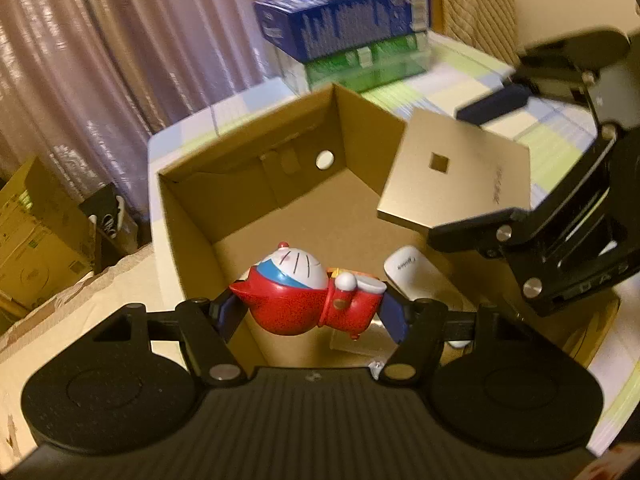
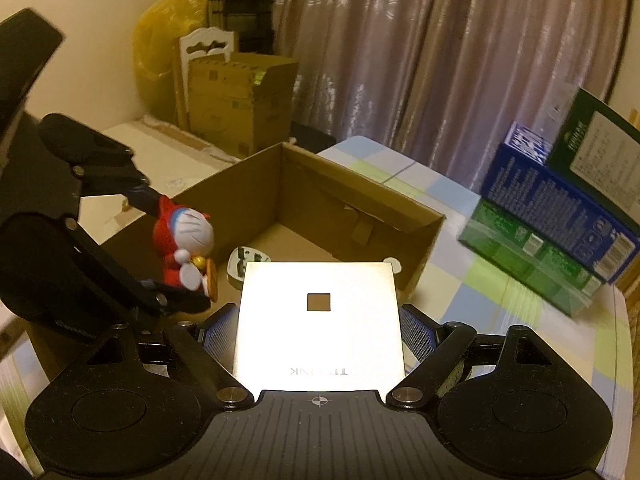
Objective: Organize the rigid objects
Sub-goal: 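Open both tools to drop Doraemon and the TP-Link panel into the box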
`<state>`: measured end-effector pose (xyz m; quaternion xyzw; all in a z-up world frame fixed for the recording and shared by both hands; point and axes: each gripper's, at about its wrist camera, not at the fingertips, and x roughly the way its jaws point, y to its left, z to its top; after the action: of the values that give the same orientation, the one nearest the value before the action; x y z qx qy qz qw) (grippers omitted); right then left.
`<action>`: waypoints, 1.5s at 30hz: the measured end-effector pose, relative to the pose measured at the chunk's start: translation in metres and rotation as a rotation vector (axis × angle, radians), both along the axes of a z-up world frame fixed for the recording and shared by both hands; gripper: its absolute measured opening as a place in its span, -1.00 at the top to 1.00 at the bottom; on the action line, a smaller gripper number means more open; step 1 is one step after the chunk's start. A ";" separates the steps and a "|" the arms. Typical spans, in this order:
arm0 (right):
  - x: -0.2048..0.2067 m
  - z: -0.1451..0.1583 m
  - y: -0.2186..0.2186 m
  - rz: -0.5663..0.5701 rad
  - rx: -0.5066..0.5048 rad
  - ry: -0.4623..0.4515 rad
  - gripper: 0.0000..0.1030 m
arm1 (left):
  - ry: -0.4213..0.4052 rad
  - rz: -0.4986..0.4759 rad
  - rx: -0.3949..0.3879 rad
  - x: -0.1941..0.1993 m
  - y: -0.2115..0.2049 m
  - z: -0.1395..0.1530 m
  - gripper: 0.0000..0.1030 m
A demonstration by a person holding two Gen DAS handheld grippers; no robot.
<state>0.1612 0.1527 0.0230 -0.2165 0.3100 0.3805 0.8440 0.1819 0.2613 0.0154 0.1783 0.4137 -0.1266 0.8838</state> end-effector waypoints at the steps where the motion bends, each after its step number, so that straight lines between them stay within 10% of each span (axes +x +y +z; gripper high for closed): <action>1: 0.000 -0.001 0.001 0.011 -0.010 -0.003 -0.60 | 0.010 -0.009 0.005 0.002 0.000 -0.003 -0.26; 45: 0.000 -0.012 0.016 0.064 -0.054 -0.015 -0.60 | 0.030 -0.020 0.030 0.000 0.009 -0.005 -0.34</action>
<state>0.1610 0.1684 0.0109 -0.2520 0.3067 0.3972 0.8275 0.1821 0.2702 0.0103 0.1939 0.4268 -0.1318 0.8734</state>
